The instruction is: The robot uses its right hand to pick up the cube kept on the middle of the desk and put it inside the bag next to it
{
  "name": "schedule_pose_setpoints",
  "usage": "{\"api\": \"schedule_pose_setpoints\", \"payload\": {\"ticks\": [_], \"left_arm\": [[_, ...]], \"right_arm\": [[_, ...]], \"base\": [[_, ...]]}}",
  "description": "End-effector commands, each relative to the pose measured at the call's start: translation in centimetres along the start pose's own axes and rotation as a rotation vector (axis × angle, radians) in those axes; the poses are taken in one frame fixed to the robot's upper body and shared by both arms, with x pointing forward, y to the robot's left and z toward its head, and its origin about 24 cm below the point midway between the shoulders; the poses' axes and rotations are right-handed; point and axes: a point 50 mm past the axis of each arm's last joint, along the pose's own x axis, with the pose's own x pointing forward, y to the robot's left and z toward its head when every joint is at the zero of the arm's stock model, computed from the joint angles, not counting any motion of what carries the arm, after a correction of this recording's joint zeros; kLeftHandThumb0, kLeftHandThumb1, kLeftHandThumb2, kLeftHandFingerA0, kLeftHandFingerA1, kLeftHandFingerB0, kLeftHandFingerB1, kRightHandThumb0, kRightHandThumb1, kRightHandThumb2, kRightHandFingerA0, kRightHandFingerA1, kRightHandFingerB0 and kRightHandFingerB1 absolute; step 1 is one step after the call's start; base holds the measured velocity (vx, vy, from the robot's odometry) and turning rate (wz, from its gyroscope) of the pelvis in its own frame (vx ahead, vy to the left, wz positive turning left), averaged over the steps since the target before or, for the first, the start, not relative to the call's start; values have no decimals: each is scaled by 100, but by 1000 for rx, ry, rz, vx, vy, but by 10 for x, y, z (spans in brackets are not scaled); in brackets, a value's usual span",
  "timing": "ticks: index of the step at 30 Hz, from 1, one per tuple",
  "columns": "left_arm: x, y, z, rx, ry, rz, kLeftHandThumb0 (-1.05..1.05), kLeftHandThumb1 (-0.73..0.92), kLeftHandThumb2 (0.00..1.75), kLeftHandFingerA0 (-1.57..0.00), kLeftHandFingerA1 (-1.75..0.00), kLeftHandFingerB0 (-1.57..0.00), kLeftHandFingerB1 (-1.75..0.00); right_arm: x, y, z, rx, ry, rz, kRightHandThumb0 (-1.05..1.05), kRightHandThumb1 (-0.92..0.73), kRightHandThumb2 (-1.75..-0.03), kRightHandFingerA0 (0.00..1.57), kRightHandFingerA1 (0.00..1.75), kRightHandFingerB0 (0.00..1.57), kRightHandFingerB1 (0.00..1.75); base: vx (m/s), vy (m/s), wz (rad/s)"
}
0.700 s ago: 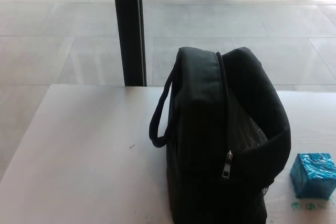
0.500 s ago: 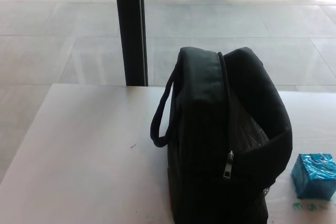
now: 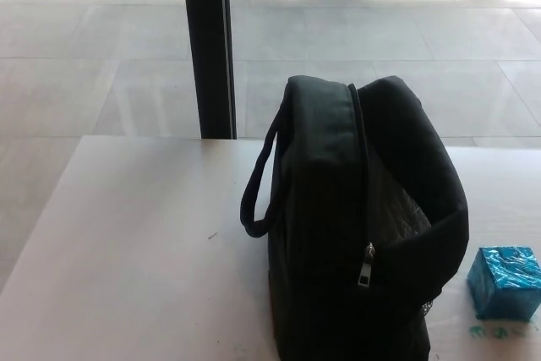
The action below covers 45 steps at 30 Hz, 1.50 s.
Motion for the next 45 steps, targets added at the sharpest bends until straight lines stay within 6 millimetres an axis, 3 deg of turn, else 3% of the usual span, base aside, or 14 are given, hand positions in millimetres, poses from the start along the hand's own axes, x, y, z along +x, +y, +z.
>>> {"api": "schedule_pose_setpoints", "payload": {"ticks": [1, 7, 9, 10, 13, 17, 18, 22, 24, 27, 30, 31, 32, 45], "left_arm": [[-3, 6, 1, -19, -4, 11, -69, 70, 60, -14, -49, -16, -31], [-4, 7, -1, -15, 2, 6, -70, 71, 60, -13, -49, -15, -31], [-4, 7, -2, -11, 11, 16, -38, 43, 102, -3, -53, 0, -50], [-4, 7, -2, -14, 10, 18, -70, 71, 60, -13, -48, -15, -31], [-3, 7, -5, -23, 14, 23, -69, 72, 61, -14, -49, -15, -32], [-5, 7, -8, -37, 16, 15, -38, 43, 101, -4, -54, 0, -50], [-5, 7, -8, -28, 19, 20, -70, 70, 60, -14, -50, -15, -32], [-5, 8, -9, -13, 28, 18, -73, 69, 60, -14, -51, -14, -32], [-5, 9, -10, -36, 25, 20, -71, 69, 59, -14, -50, -14, -32], [-6, 10, -10, -23, 27, 21, -72, 69, 60, -14, -50, -14, -32], [-6, 10, -9, -19, 24, 18, -71, 69, 60, -15, -51, -14, -32], [-6, 10, -8, -20, 22, 20, -72, 69, 60, -15, -51, -14, -32], [-6, 10, -8, -17, 24, 21, -72, 69, 60, -15, -50, -14, -32], [-6, 11, -8, -18, 21, 15, -70, 71, 60, -15, -50, -13, -31]], "right_arm": [[7, -33, 39, 164, -26, -188, -60, -61, -97, 0, 29, 0, 29], [11, -38, 102, 208, -213, -267, -72, -60, -95, 3, 44, 5, 22], [12, -40, 113, 212, -236, -264, -68, -63, -100, 0, 31, 0, 24], [13, -39, 126, 207, -271, -270, -68, -61, -98, 2, 29, 4, 25], [11, -36, 161, 122, -366, -298, -71, -81, -63, 7, 38, 10, 24], [5, -20, 211, 120, -509, -236, -74, -59, -96, 4, 39, 7, 30], [4, -15, 221, 102, -538, -225, -76, -60, -94, 7, 54, 5, 36], [1, 2, 245, 3, -571, -221, -76, -74, -63, 17, 41, 17, 28], [-4, 29, 269, -134, -676, -108, -39, -40, -101, 2, 53, 0, 50], [-7, 48, 277, -230, -693, -79, -80, -75, -64, 14, 49, 15, 32], [-9, 72, 282, -353, -707, 6, -80, -58, -94, 0, 44, 11, 33], [-8, 81, 282, -426, -715, 27, -75, -76, -62, 9, 35, 9, 25], [-6, 87, 281, -474, -713, 60, -84, -62, -99, 2, 31, 9, 22], [27, 144, 261, -788, -695, 222, -88, -62, -101, 1, 31, 10, 19]], "base": [[0, 0, 0], [0, 0, 0], [0, 0, 0], [0, 0, 0], [0, 0, 0], [0, 0, 0], [0, 0, 0], [0, 0, 0], [0, 0, 0], [0, 0, 0], [0, 0, 0], [0, 0, 0], [0, 0, 0], [0, 0, 0]]}}
